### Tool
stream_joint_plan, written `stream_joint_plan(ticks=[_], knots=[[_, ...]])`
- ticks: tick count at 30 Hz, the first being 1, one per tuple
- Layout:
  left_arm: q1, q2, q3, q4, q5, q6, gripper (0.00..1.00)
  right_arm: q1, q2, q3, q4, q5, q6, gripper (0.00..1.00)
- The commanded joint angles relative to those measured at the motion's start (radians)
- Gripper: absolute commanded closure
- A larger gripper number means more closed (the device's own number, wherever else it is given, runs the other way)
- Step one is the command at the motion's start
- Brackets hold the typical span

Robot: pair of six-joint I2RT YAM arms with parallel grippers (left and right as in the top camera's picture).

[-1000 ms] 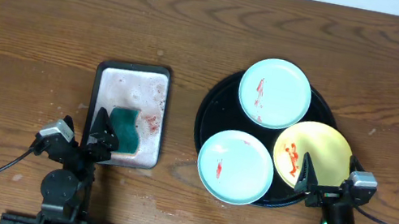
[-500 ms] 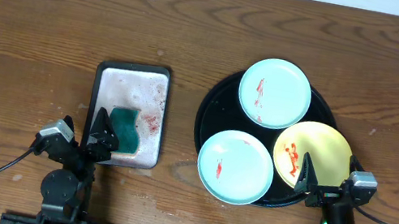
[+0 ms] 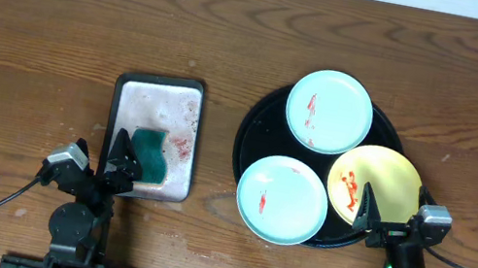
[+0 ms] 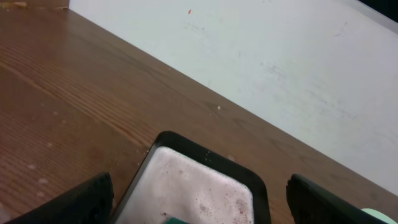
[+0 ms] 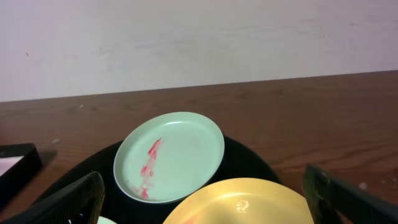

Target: Clean dirty plates on tray and stack at the side

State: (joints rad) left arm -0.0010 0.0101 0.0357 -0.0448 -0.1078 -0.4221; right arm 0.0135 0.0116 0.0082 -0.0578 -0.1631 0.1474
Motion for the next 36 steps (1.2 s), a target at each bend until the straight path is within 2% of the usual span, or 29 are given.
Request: stream_joint_plan(ticks=[1,36], knots=[[0.005,-0.003,-0.032,-0.017,-0.005,-0.008,0.11,0.013,-0.004,-0.003,-0.002,0.002,-0.011,0.01],[0.004,-0.003,-0.032,-0.006,-0.005,-0.031,0.11,0.013,-0.004,-0.003,-0.002,0.002,-0.011,0.01]])
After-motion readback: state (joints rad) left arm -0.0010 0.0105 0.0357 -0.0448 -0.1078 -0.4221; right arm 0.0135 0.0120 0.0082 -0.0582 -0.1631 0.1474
